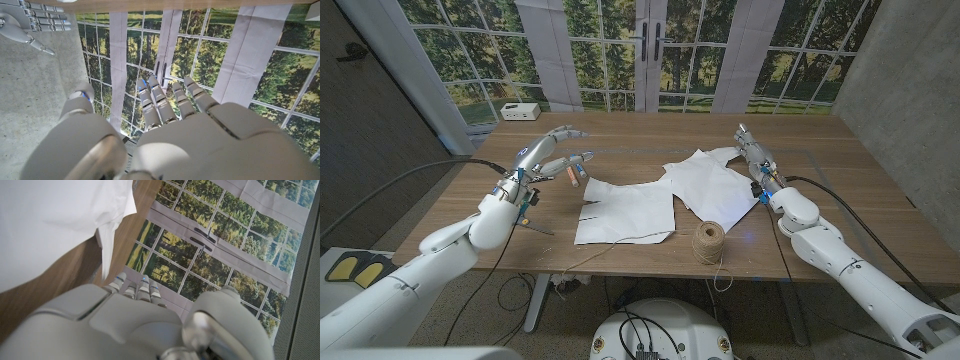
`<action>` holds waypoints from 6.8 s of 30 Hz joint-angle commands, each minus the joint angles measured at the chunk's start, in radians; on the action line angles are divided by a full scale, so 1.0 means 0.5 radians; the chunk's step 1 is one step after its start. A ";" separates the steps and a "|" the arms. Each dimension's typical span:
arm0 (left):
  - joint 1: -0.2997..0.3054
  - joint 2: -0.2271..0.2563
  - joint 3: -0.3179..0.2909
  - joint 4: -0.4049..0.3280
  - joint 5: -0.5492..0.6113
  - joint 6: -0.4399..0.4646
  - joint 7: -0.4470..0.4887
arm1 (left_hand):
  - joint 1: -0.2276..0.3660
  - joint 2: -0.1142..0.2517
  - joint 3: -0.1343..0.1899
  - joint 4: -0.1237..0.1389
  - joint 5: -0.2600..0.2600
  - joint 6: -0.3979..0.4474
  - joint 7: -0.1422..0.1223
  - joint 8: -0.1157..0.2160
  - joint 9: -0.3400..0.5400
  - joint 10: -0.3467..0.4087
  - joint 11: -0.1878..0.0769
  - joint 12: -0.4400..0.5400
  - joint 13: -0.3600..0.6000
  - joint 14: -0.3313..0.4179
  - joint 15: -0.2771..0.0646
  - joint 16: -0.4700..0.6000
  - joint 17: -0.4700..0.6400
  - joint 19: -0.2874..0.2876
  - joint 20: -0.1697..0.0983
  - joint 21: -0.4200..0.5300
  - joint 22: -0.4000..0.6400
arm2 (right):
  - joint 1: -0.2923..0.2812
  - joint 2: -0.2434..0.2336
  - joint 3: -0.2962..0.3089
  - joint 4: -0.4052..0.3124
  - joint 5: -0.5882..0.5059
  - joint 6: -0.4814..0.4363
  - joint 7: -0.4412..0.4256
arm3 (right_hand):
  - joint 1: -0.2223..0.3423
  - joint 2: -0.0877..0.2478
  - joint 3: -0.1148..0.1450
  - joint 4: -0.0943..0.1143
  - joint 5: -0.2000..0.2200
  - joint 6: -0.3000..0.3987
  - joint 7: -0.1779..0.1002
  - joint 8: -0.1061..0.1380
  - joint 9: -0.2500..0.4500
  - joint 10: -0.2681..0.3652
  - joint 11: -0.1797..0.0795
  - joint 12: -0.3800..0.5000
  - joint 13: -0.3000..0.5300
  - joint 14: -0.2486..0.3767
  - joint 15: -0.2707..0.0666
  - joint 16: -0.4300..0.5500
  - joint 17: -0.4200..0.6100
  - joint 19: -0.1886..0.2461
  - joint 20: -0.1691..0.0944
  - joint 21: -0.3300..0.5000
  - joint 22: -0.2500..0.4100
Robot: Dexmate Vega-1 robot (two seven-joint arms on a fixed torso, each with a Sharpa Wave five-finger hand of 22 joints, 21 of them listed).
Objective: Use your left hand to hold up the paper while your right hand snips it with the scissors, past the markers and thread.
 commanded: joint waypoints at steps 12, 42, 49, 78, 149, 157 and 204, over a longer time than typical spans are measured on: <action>0.354 0.121 -0.188 -0.366 0.327 0.511 0.151 | 0.083 -0.005 -0.030 -0.001 0.035 0.104 0.002 0.018 0.011 0.050 -0.006 0.000 0.006 -0.003 -0.252 0.003 0.005 -0.010 0.000 -0.001 0.006 | 0.020 -0.031 -0.007 0.006 -0.007 0.022 0.065 | 0.027 -0.006 0.001 -0.018 0.014 -0.011 0.011 -0.003 0.007 -0.013 0.013 -0.005 0.007 -0.014 0.012 0.011 0.003 -0.106 0.003 -0.019 0.009; 0.661 0.271 -0.198 -0.683 0.896 1.271 0.216 | 0.129 -0.008 -0.045 -0.004 0.053 0.130 -0.002 0.012 0.008 0.076 -0.014 0.001 0.006 0.004 -0.258 0.006 0.005 -0.002 -0.014 0.001 0.005 | 0.040 0.009 0.034 0.139 0.149 0.128 0.243 | 0.036 0.002 -0.001 -0.023 0.016 -0.009 0.009 -0.002 0.007 -0.018 0.010 -0.006 0.007 -0.016 0.006 0.014 0.003 -0.093 0.006 -0.051 0.010; 0.704 0.300 -0.190 -0.697 0.932 1.361 0.182 | 0.142 -0.007 -0.048 -0.005 0.059 0.150 0.001 0.016 0.008 0.089 -0.011 0.004 0.006 0.005 -0.254 0.006 0.005 -0.002 -0.012 0.001 0.005 | 0.040 0.023 0.055 0.173 0.207 0.164 0.299 | 0.037 0.003 -0.002 -0.024 0.016 -0.009 0.007 -0.003 0.007 -0.016 0.009 -0.004 0.007 -0.015 0.005 0.014 0.003 -0.089 0.005 -0.058 0.011; 0.854 0.330 -0.126 -0.721 0.979 1.689 0.270 | 0.313 0.003 -0.061 -0.011 0.123 0.466 0.071 0.093 -0.004 0.286 0.011 0.037 0.009 0.119 -0.255 0.023 0.007 0.045 -0.010 0.006 0.004 | 0.065 0.021 0.102 0.266 0.263 0.192 0.356 | 0.038 0.005 -0.007 -0.028 0.016 -0.008 0.006 -0.004 0.007 -0.015 0.002 -0.002 0.008 -0.006 0.001 0.017 0.003 -0.058 0.003 -0.082 0.012; 0.937 0.724 0.167 -1.136 1.242 2.580 -0.560 | 0.547 0.027 -0.050 -0.016 0.169 0.440 0.041 0.010 -0.003 0.105 0.007 -0.053 0.018 -0.082 -0.191 -0.016 0.009 -0.062 -0.003 -0.012 0.004 | 0.118 0.065 0.173 0.368 0.327 0.209 0.317 | 0.038 0.014 -0.017 -0.032 0.019 -0.010 0.002 -0.006 0.007 -0.014 0.000 0.000 0.008 -0.002 -0.002 0.015 0.003 -0.031 0.007 -0.155 0.014; 0.859 0.727 0.281 -1.142 1.365 2.681 -0.695 | 0.707 0.060 0.005 -0.037 0.175 0.417 -0.017 -0.009 -0.001 0.098 -0.021 -0.048 0.020 -0.106 -0.199 -0.012 0.006 -0.066 -0.013 -0.008 0.003 | 0.126 0.076 0.174 0.391 0.335 0.214 0.322 | 0.038 0.016 -0.017 -0.033 0.019 -0.010 0.003 -0.005 0.007 -0.017 0.004 -0.001 0.008 -0.001 -0.003 0.015 0.003 -0.028 0.008 -0.164 0.015; 0.680 0.419 0.437 -0.983 2.178 2.676 -1.414 | 1.282 0.141 0.159 -0.004 0.008 0.328 -0.076 -0.052 0.032 -0.226 -0.014 -0.049 0.031 -0.412 -0.117 -0.004 0.008 -0.253 0.001 -0.009 0.001 | 0.091 0.079 0.229 0.434 0.392 0.270 0.349 | 0.050 0.032 -0.014 -0.040 0.022 -0.011 0.001 -0.005 0.007 -0.020 -0.002 -0.001 0.008 -0.003 -0.010 0.014 0.003 -0.010 0.006 -0.207 0.016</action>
